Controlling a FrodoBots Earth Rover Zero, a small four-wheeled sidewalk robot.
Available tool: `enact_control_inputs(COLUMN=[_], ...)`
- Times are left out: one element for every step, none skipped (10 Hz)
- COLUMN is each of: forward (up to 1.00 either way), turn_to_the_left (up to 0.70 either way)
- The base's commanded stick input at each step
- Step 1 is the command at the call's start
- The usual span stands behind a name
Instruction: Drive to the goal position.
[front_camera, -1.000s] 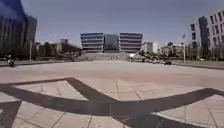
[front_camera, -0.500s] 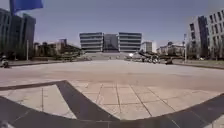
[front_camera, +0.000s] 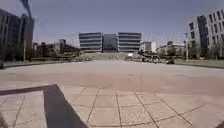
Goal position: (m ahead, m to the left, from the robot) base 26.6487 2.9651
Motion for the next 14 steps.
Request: enact_control_inputs(forward=[1.00,1.00,1.00,1.00,1.00,1.00,1.00,1.00,1.00,1.00,1.00,1.00,1.00,1.00], turn_to_the_left=[0.00,0.00,0.00,0.09,0.20,0.31,0.00,0.00,0.00,0.00,0.00,0.00,0.00,0.00])
